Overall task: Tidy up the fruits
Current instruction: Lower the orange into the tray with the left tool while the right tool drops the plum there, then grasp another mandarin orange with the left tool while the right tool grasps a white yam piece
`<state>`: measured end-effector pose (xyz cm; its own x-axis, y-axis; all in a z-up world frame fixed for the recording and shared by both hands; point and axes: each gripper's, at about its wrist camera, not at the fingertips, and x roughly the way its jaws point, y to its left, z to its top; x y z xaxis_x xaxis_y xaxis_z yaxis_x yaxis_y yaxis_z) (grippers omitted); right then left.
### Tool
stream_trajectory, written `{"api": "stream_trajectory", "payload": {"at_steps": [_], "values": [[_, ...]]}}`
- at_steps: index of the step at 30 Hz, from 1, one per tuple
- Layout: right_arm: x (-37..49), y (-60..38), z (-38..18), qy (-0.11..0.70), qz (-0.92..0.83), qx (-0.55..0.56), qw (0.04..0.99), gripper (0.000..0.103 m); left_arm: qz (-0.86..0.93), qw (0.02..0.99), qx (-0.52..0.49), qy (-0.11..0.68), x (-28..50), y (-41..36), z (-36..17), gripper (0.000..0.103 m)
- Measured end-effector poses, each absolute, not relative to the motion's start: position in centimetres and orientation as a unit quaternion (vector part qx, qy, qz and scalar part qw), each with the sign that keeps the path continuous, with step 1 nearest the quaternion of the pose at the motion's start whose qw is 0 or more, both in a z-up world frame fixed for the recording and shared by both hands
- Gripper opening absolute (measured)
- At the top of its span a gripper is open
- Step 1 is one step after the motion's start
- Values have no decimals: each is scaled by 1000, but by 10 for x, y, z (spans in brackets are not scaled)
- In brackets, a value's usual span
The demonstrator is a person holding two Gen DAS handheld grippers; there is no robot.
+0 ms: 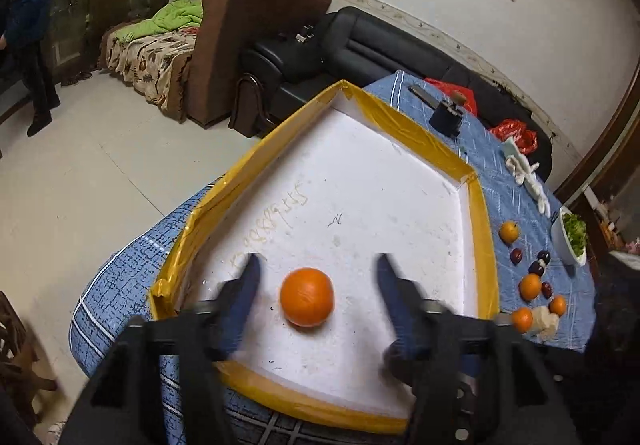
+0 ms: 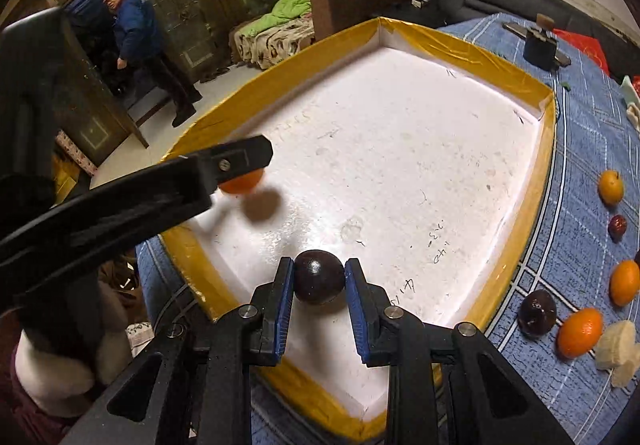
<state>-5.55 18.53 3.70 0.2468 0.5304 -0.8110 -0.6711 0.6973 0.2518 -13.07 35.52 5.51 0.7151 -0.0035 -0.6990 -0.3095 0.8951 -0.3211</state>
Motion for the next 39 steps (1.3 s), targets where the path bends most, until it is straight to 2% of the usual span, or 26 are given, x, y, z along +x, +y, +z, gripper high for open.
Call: {"api": "stream_trajectory", "payload": {"at_steps": [1,2,3,5,12,18,19,22,24,26,31,33,35,38,39], "values": [[-55,184,38,481,382,-71,786,30,85,901,-218,364,-132,357,57,66],[-55,183,39,478,383,-70,787,36,86,901,-222,363,-133,358,58,67],[-55,183,41,476,383,-69,789,47,87,900,-226,362,-133,359,60,67],[-55,179,46,467,383,-63,795,60,90,899,-234,359,-135,361,63,68],[-62,141,64,443,381,-34,811,60,94,906,-221,350,-141,345,79,71],[-55,57,76,427,334,24,840,60,84,923,-179,331,-143,308,99,72],[-54,36,79,422,318,37,848,60,88,929,-167,317,-146,299,106,74],[-49,-24,88,413,265,70,869,60,82,941,-158,287,-152,281,117,97],[-45,-68,87,413,218,93,880,60,51,942,-166,286,-147,268,116,98],[-41,-102,80,420,178,106,883,60,20,934,-160,320,-133,248,107,98],[-35,-128,56,446,157,114,874,59,-29,927,-112,358,-115,197,89,98],[-28,-126,48,454,170,120,866,59,-44,926,-86,365,-113,180,84,96],[-21,-116,43,459,179,126,861,59,-67,923,-67,373,-112,167,78,83],[-13,-105,39,464,184,128,857,60,-93,916,-37,389,-106,150,68,57],[-11,-100,38,466,184,124,856,60,-99,913,-28,396,-103,145,64,55]]}}
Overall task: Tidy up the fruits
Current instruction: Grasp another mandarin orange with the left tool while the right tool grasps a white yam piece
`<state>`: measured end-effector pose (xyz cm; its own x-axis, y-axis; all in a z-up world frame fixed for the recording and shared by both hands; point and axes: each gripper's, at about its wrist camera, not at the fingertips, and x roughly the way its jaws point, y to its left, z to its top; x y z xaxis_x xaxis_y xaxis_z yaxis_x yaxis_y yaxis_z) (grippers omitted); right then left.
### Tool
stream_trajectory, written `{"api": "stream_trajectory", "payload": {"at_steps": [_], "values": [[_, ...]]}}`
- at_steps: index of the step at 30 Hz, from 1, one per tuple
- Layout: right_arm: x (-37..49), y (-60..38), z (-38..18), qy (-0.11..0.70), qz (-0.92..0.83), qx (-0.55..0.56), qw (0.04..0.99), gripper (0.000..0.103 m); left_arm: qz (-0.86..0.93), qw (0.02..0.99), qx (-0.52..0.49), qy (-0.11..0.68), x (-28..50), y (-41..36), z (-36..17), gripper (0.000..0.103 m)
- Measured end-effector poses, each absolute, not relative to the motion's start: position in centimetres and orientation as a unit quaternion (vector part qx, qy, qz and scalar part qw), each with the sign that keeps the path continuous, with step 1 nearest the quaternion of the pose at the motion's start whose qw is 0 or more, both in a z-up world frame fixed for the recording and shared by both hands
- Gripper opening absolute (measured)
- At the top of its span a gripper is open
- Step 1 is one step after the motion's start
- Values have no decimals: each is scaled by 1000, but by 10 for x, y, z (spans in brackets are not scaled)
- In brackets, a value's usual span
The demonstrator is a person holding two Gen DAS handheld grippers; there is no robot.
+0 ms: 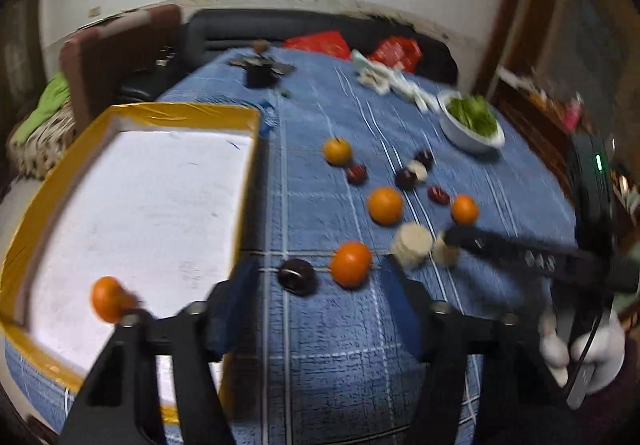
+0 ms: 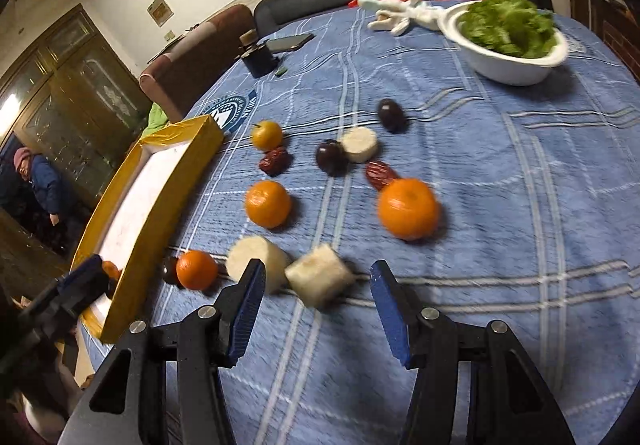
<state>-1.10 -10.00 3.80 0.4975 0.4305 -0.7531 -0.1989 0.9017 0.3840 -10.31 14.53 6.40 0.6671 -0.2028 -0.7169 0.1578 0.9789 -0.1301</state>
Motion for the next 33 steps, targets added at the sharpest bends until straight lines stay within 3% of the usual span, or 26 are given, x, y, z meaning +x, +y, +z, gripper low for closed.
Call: {"api": "stream_trajectory", "payload": {"at_steps": [10,12,14,19,24,31,33], "values": [[-2,-111,20,467,215,181,838,59,-138,892,56,426,-67,103,37,53],[-4,-113,21,465,218,181,839,55,-145,887,67,433,-61,97,32,46],[-5,-115,22,464,219,182,838,53,-145,881,79,444,-54,91,24,31],[-4,-114,20,472,229,183,832,55,-137,882,85,443,-53,86,23,30],[-8,-104,24,473,254,162,828,74,-125,890,36,437,-55,100,29,30],[-16,-80,26,461,232,67,854,71,-108,901,-39,419,-65,134,47,31],[-18,-75,25,456,222,42,861,66,-103,903,-51,415,-69,142,50,30]]}}
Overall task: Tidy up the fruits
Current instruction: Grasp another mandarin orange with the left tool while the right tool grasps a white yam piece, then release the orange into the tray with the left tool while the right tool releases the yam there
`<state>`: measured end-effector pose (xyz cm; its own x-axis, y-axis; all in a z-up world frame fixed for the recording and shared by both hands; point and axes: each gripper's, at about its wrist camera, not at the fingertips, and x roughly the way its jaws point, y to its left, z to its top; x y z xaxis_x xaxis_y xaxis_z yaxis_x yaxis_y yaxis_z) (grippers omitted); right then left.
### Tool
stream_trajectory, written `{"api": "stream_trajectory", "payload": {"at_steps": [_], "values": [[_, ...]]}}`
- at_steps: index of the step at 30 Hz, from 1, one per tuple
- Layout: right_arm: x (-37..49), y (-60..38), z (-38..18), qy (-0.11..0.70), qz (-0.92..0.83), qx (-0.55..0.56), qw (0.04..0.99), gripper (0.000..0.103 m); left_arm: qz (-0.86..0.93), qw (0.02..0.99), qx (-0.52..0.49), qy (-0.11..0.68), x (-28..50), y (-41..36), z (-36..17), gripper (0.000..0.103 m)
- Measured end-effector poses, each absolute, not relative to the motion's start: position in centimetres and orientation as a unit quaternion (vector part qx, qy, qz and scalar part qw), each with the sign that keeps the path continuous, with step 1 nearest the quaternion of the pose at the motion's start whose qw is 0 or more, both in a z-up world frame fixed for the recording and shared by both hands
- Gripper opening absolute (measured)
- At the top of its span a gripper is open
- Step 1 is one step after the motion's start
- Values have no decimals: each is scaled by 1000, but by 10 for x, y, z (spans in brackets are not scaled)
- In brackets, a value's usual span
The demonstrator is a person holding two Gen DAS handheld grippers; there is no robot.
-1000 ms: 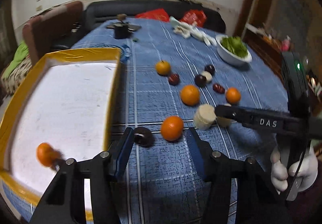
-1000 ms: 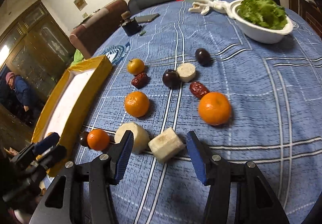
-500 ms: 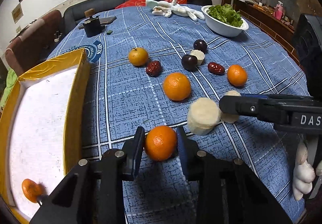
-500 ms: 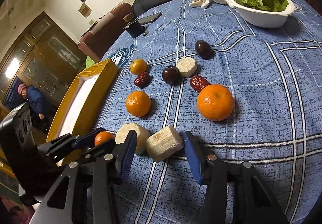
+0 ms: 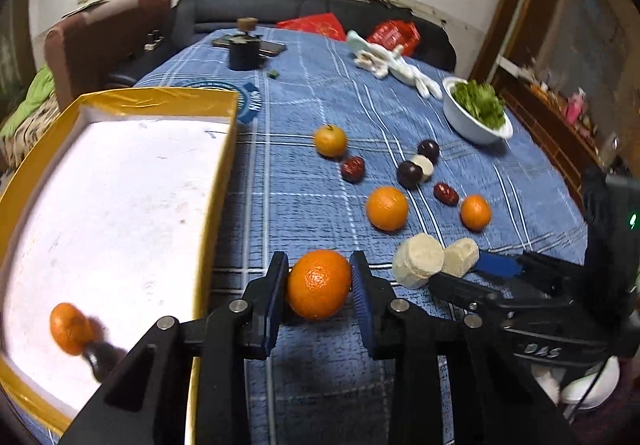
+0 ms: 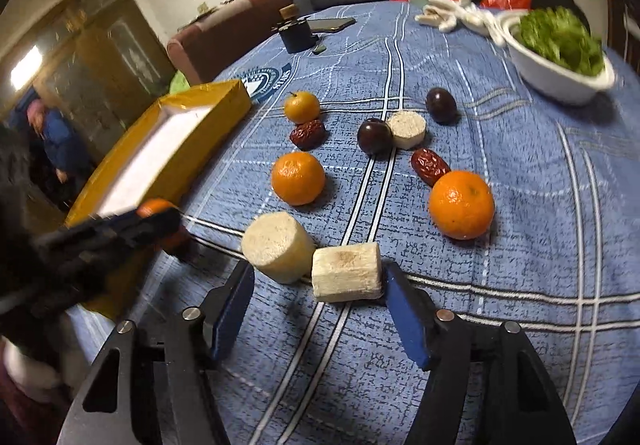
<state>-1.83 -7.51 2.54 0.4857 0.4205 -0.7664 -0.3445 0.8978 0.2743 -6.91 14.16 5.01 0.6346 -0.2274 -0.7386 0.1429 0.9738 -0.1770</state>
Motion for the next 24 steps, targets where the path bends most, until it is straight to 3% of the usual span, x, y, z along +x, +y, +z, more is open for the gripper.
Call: {"api": "stream_trajectory", "payload": {"at_steps": [1,3,15,24], "values": [[-19,-74,25,454,220,35,863,62,-101,903,-55,413,-71,143,51,31],[-20,-73,25,453,223,30,863,38,-98,904,-56,411,-74,146,55,31],[-28,-84,28,446,201,51,871,37,-67,924,-109,361,-99,196,84,31],[-58,-87,72,419,185,57,887,37,-29,925,-177,336,-116,261,84,31]]}}
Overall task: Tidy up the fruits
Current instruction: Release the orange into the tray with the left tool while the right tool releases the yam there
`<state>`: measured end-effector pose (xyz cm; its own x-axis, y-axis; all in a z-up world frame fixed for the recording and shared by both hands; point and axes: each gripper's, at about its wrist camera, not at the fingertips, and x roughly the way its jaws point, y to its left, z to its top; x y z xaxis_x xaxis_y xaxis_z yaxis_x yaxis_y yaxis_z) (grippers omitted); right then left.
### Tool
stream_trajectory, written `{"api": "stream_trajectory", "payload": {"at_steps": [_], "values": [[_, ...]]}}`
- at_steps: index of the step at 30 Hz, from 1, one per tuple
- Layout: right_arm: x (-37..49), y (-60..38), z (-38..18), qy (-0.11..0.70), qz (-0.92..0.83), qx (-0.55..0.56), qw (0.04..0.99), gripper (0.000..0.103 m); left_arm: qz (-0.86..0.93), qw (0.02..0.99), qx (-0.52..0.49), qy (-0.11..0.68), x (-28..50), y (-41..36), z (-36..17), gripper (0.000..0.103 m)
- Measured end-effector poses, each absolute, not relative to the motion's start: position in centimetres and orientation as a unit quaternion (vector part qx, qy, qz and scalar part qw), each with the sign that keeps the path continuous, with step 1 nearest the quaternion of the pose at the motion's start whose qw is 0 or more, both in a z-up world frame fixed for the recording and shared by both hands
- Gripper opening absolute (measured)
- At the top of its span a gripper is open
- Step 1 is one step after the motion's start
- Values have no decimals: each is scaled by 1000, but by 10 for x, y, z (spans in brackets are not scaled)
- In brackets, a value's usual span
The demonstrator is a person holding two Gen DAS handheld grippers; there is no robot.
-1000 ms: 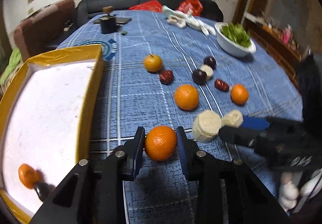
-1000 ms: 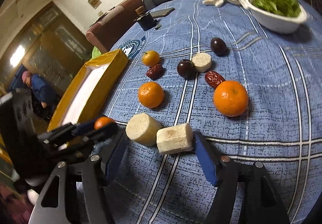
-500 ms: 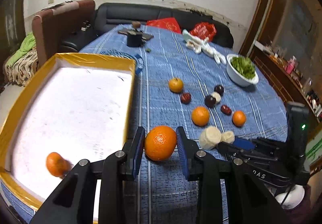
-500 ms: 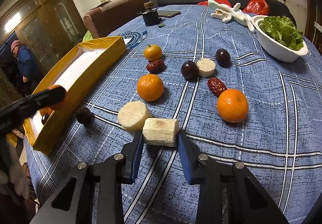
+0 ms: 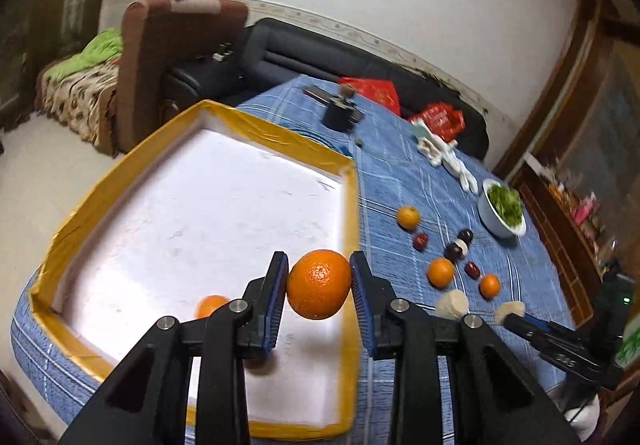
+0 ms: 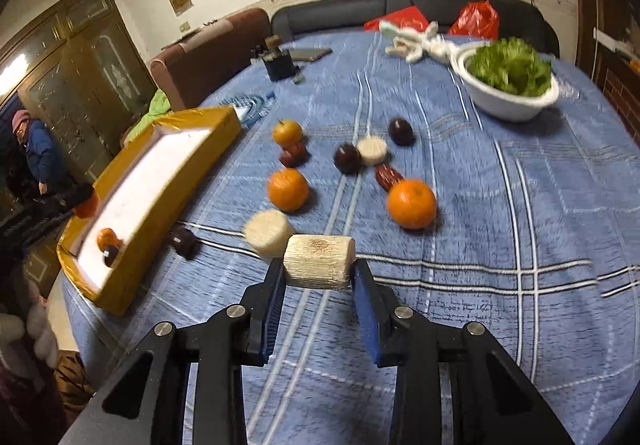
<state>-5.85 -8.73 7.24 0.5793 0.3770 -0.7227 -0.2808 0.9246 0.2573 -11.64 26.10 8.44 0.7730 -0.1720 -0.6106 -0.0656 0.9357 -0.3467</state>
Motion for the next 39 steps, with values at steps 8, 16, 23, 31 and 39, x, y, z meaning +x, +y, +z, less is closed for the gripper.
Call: {"api": "stream_trajectory", "payload": {"at_steps": [8,16,23,31,39], "values": [[-51,-14,99,419,271,58,864,38,12,924,-213,318,-136,316,81,31],[-42,90,95,435,356,24,827,38,49,913,-226,337,-131,355,64,31],[-27,141,59,466,353,-19,811,38,62,905,-216,360,-117,365,50,31],[-18,161,43,469,348,-38,811,48,69,903,-222,362,-118,367,55,52],[-28,148,56,449,345,-29,824,59,75,909,-229,341,-133,361,73,68]]}}
